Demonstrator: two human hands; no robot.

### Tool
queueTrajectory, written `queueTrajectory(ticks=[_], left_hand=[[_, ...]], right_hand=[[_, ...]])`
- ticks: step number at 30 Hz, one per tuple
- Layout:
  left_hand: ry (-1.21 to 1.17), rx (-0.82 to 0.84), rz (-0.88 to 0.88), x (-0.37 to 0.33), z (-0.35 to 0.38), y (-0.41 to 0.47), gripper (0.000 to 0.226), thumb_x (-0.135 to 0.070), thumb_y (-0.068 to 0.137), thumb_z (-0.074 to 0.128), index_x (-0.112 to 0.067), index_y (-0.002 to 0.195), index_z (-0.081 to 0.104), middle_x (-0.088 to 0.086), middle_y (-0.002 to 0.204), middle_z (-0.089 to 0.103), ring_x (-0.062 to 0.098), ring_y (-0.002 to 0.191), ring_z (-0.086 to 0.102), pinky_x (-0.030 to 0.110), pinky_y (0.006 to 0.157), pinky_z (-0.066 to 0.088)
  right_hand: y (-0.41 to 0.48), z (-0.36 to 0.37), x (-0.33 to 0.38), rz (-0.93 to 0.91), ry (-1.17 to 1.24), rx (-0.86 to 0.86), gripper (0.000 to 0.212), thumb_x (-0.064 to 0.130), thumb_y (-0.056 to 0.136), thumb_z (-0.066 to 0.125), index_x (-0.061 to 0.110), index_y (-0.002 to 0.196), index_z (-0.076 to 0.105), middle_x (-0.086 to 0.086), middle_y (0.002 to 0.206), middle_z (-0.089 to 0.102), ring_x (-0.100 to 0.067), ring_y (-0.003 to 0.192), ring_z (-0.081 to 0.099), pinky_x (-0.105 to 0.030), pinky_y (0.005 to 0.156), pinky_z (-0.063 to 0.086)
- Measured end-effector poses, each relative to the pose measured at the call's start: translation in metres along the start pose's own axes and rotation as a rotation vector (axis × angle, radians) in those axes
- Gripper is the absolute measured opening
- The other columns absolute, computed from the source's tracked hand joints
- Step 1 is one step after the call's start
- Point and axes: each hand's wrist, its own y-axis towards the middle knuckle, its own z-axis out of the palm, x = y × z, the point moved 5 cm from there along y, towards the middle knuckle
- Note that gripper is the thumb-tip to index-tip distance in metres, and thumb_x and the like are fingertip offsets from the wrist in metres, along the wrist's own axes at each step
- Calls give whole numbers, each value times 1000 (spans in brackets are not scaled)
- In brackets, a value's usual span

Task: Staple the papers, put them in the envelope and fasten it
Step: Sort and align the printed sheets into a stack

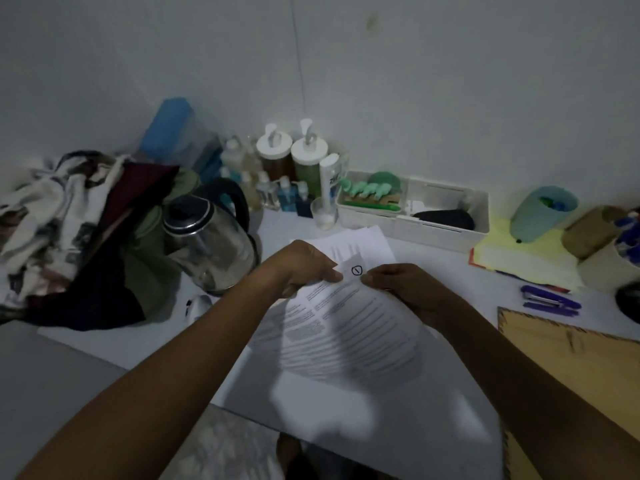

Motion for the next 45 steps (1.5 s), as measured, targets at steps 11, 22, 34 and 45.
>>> queueTrajectory(ticks=[11,22,34,45], left_hand=[[16,-264,217,62,24,67,18,-17,79,82,-22,96,79,-7,95,76,3,91,69,14,83,51],[-80,-239,170,111,-15,124,19,-10,79,80,-27,88,80,-5,84,78,17,85,74,37,83,60],[-296,-188,164,153,-24,117,22,-4,81,77,-7,103,77,6,98,77,21,94,73,35,92,57],[-212,-110,259,115,-7,109,22,-18,82,78,-15,104,78,-1,100,77,16,96,73,40,94,56]], right_hand=[[77,-9,-42,-135,-304,-278,6,24,82,80,21,86,79,9,80,74,-9,75,69,-19,66,49],[197,7,-16,-423,-975,-242,30,33,86,74,24,115,72,1,123,67,-19,116,58,-22,94,34],[244,35,-8,-374,-1219,-149,57,49,78,78,25,128,65,-7,121,63,-27,115,55,-40,97,36],[168,-35,5,-550,-1057,-308,24,27,93,68,20,115,75,1,112,76,-16,98,70,-17,83,43]])
